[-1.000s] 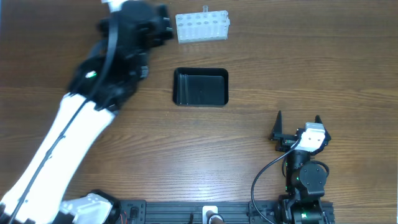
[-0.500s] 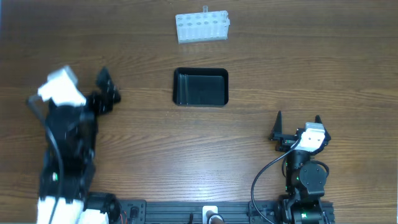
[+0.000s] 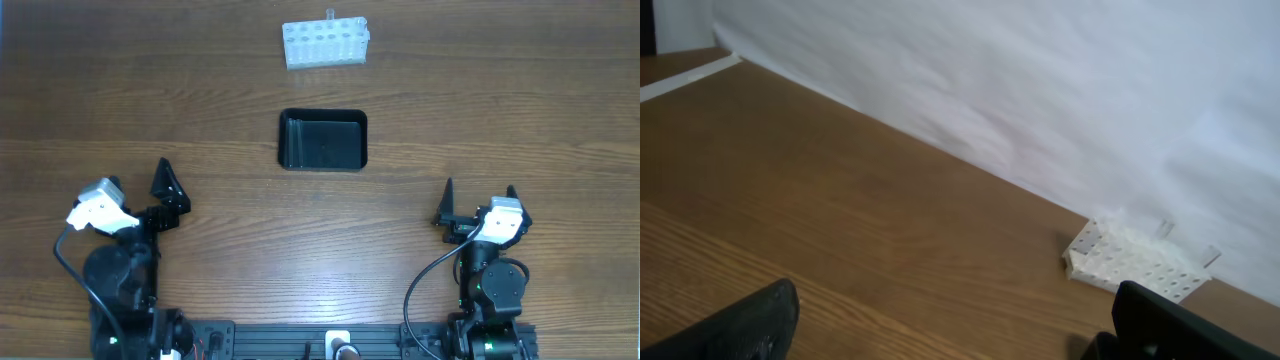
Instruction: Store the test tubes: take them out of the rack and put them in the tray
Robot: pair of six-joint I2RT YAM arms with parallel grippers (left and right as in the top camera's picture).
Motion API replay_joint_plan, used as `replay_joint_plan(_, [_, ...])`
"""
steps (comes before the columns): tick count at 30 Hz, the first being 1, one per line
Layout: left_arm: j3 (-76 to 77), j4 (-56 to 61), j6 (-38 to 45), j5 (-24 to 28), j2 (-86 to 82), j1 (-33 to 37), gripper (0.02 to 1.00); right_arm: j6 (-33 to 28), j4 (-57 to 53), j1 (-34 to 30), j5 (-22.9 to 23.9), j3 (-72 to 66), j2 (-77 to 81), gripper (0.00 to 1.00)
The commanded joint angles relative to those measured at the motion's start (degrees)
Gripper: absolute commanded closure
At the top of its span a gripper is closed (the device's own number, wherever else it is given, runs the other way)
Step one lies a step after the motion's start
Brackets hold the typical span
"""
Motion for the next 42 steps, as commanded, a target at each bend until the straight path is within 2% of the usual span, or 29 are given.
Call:
replay_joint_plan(1, [-5.7,4.6,0.8,2.2,-3.1,0.3,0.02,0.0,-0.2,0.3,0.3,-0.3,-0.3,0.007])
replay_joint_plan(16, [-12.8,3.7,0.4,2.7,-13.1,0.3,0.018,0.0,-0.2,0.3,0.3,-0.3,-0.3,0.007])
replay_joint_plan(42, [-12.8,2.2,0.6,3.5,-13.1,0.3,0.018,0.0,-0.2,0.3,0.3,-0.3,-0.2,0.007])
